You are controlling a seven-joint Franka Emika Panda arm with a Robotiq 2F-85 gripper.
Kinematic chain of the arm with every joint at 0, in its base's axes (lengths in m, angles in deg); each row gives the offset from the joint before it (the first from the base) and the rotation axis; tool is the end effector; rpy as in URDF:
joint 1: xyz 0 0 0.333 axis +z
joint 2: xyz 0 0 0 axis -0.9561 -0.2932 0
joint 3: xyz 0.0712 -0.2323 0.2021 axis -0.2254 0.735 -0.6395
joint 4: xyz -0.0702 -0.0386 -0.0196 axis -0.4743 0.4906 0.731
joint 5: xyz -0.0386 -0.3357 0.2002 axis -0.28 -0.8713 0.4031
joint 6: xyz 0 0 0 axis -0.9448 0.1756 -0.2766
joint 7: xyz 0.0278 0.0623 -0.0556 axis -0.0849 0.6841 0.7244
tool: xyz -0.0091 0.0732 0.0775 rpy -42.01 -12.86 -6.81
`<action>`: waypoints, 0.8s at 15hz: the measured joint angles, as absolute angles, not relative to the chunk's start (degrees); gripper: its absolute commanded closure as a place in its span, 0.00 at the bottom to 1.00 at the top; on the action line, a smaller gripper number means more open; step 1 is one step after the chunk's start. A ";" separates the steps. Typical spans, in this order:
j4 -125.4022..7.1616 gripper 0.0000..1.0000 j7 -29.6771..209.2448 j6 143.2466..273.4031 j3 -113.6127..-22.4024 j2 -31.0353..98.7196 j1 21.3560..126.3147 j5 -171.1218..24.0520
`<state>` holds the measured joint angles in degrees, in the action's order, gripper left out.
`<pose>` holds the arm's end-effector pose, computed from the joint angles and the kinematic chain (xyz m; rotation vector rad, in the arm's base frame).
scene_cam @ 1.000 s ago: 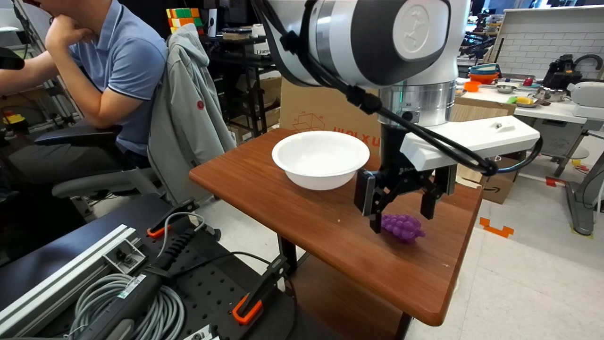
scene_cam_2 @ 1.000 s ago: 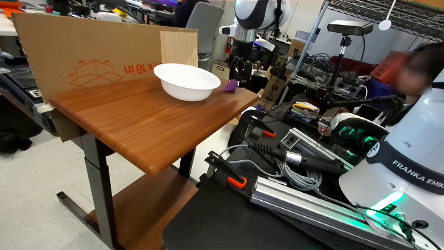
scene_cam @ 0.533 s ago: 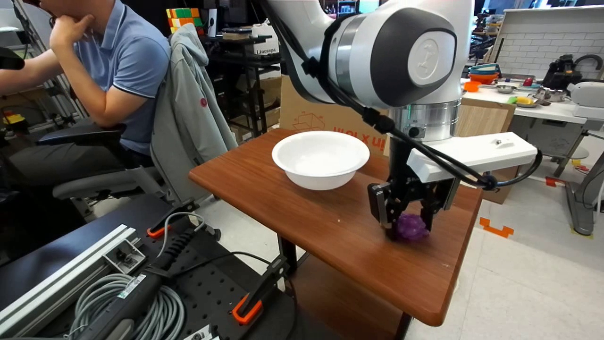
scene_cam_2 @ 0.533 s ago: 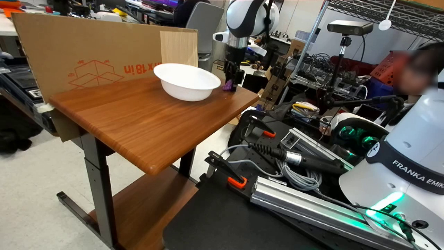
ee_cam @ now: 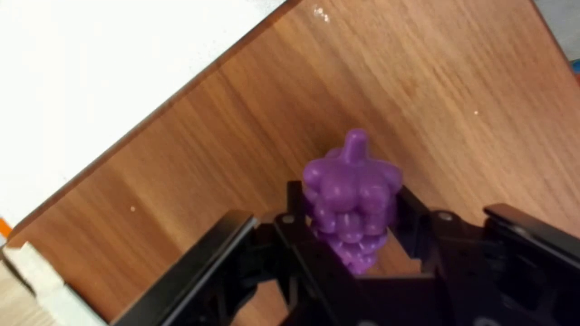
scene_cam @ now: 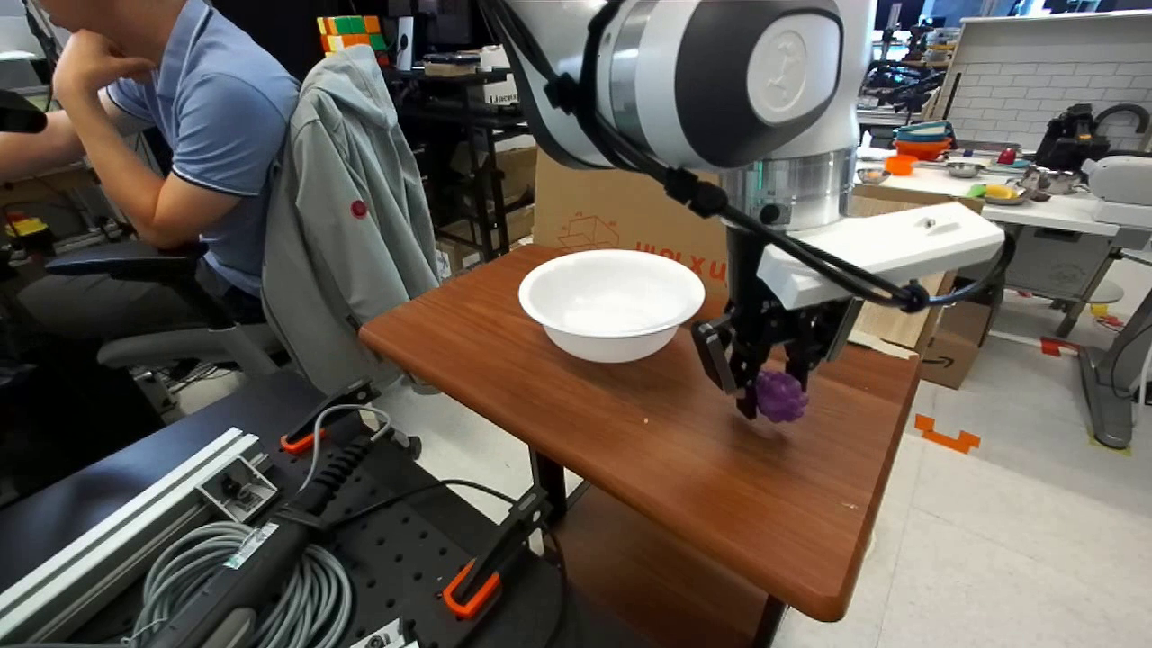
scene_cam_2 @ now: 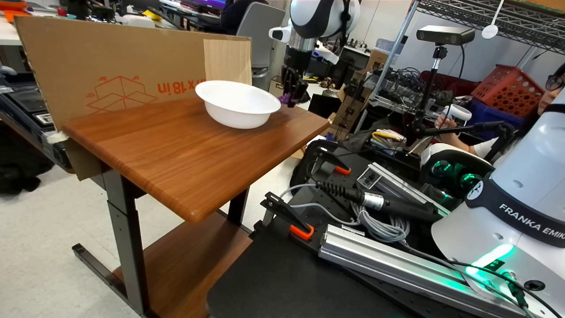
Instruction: Pick up the purple object from the table and put it in the bowl
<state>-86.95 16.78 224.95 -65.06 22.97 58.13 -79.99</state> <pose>0.5481 -0.2137 0.1964 2.6519 1.3993 -0.0797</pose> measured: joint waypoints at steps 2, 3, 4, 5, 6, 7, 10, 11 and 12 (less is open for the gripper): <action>-91.96 0.77 16.81 228.87 -66.03 28.60 58.76 -81.39; -94.20 0.77 17.36 230.30 -66.42 31.48 59.49 -82.45; -96.27 0.77 18.40 231.05 -66.60 34.36 60.73 -83.73; -97.73 0.77 19.83 231.23 -66.66 36.76 62.23 -85.17; -98.80 0.77 21.70 231.23 -66.71 38.81 63.92 -86.60; -99.31 0.77 23.41 231.23 -66.90 40.15 65.46 -87.59; -98.94 0.77 27.13 230.90 -68.39 40.72 68.73 -88.13; -98.62 0.77 28.10 230.57 -68.83 40.19 69.48 -88.14; -98.11 0.77 28.94 230.10 -69.23 39.34 70.03 -88.14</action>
<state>-98.11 28.94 230.10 -69.23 39.34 70.03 -88.14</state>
